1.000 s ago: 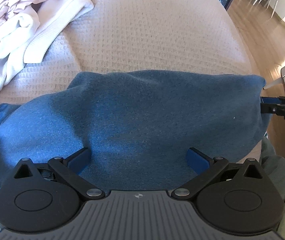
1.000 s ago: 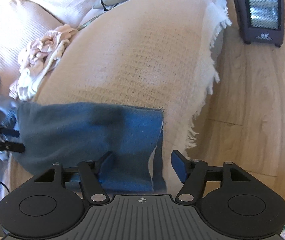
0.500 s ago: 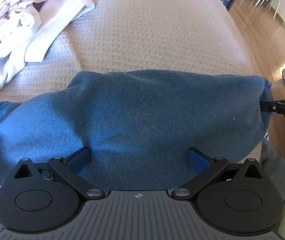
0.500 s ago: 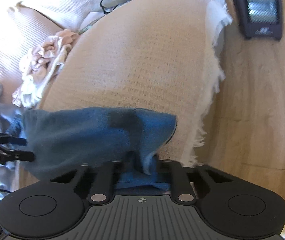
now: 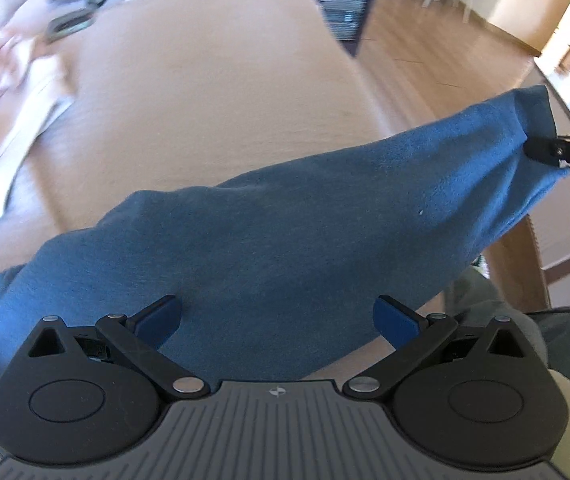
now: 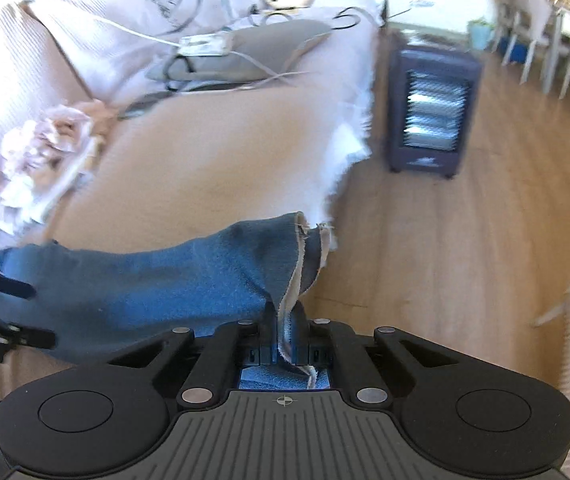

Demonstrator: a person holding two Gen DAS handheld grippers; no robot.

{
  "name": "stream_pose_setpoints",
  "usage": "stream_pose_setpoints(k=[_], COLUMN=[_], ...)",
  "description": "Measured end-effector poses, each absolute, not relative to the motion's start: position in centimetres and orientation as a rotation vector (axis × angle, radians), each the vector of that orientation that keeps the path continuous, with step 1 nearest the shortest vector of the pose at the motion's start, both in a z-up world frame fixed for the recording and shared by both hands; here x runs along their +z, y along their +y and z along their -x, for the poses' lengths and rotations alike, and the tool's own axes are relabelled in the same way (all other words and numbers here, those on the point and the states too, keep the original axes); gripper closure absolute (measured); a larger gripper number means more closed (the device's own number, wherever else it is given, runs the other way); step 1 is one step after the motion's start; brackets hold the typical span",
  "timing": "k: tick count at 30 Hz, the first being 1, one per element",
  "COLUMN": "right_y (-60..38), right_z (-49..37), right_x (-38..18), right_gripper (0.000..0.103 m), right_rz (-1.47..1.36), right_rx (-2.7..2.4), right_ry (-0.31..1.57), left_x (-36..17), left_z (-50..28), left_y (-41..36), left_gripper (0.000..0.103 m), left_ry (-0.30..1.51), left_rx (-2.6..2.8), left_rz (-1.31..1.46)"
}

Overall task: Fold clothes
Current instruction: 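Grasp the end of the dark blue sweatpants with the right gripper, then lift the held end and fold it over the sweatpants, then open the right gripper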

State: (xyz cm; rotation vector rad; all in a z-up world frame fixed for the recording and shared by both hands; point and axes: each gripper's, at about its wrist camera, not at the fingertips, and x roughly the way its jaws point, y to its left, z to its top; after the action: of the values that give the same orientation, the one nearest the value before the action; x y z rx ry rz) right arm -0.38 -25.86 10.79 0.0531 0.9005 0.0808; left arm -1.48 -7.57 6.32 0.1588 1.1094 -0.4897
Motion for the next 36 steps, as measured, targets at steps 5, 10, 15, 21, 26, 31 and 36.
stream_pose_setpoints(k=[5,10,15,21,26,31,36], right_y=[-28.1,-27.8,-23.4,-16.6,-9.0,-1.2,4.7], right_z=[2.2,3.3,2.4,-1.4,-5.2,-7.8,-9.7], right_x=[11.5,12.1,13.6,14.3,13.5,11.9,8.2], right_gripper=[0.097,0.097,0.097,0.097,0.097,0.097,0.095], right_rz=[0.006,-0.069,-0.204,-0.391,-0.461,-0.376,-0.252], right_rx=[-0.083,-0.036,0.185,0.462,0.654,0.782,0.791], right_ry=[0.922,0.94,0.94,0.939,0.99,1.055,1.12], left_x=[5.9,4.8,5.6,6.9,8.0,8.5,8.0], left_z=[1.3,0.5,0.4,1.2,2.5,4.0,4.6], left_y=[-8.9,-8.0,-4.5,2.2,7.6,11.2,12.8], left_gripper=[0.0,0.0,0.0,0.0,0.0,0.0,0.0], left_ry=[1.112,1.15,1.134,1.13,1.125,1.109,1.119], left_rx=[-0.524,-0.507,-0.45,-0.329,-0.257,-0.205,-0.175], left_rz=[-0.147,-0.127,-0.09,-0.012,0.046,0.115,0.14])
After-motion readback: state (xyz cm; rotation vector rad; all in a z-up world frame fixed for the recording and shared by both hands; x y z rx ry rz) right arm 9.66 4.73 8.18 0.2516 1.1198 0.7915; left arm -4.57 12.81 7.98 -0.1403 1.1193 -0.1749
